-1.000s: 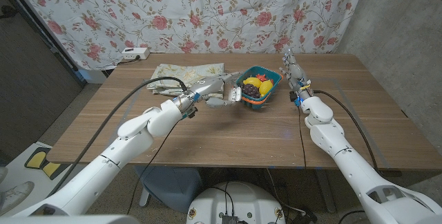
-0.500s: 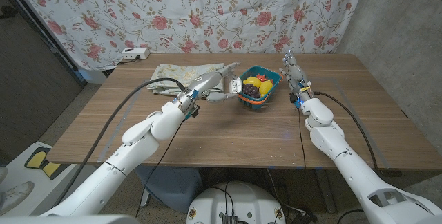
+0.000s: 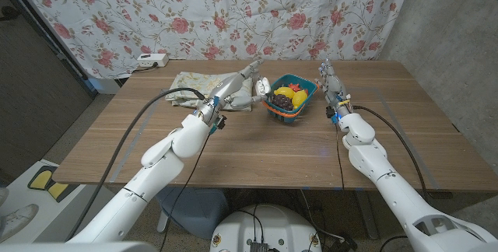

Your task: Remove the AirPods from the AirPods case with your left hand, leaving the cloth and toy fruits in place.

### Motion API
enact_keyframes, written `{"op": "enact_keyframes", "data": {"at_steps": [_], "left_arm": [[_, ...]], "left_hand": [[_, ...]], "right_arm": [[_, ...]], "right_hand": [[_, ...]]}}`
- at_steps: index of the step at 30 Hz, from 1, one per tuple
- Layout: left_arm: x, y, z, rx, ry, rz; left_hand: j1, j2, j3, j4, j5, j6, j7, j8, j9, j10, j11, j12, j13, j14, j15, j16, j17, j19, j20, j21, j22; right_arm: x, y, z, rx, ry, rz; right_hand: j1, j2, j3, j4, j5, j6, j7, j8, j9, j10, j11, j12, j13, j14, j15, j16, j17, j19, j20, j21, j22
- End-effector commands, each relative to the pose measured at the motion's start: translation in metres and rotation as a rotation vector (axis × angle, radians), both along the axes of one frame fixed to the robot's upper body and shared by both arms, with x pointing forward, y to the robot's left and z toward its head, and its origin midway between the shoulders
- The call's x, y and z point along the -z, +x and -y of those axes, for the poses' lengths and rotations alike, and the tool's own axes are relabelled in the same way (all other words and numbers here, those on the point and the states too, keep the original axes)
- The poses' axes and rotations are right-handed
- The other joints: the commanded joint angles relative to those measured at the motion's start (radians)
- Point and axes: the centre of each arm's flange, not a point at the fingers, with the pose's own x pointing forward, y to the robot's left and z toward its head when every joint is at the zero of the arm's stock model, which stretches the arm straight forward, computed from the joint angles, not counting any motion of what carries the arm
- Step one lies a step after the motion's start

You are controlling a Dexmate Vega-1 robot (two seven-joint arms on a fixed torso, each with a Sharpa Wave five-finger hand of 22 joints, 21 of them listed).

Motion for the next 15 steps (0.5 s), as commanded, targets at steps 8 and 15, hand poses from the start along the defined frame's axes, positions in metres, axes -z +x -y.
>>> {"op": "enact_keyframes", "data": {"at_steps": [8,15], "left_arm": [[-0.0091,0.0001,-0.0055,0.033,-0.21,-0.034],[-0.0112,-0.0009,-0.0075,0.05,-0.273,-0.057]], "left_hand": [[0.01,0.009,-0.008,0.002,0.004,0.01,0.0,0.0,0.002,0.092,-0.083,0.135,0.111,0.015,-0.006,-0.003,0.005,0.01,-0.001,0.0,0.003],[0.013,0.011,-0.011,0.002,0.004,0.013,0.004,-0.001,0.002,0.092,-0.082,0.137,0.113,0.015,-0.006,-0.003,0.005,0.01,-0.001,-0.001,0.004]], "right_arm": [[0.0096,-0.0081,-0.01,0.006,0.024,0.036],[0.0078,-0.0125,-0.0155,0.013,0.004,0.051]], "right_hand": [[0.011,0.008,0.002,-0.001,-0.004,-0.006,-0.005,-0.004,0.003,0.006,0.0,0.003,0.003,0.009,-0.021,0.005,0.0,-0.005,0.0,0.0,0.003],[0.012,0.009,0.003,-0.002,-0.004,-0.006,-0.006,-0.004,0.003,0.005,0.001,0.003,0.003,0.011,-0.023,0.006,0.0,-0.005,0.0,0.0,0.003]]}}
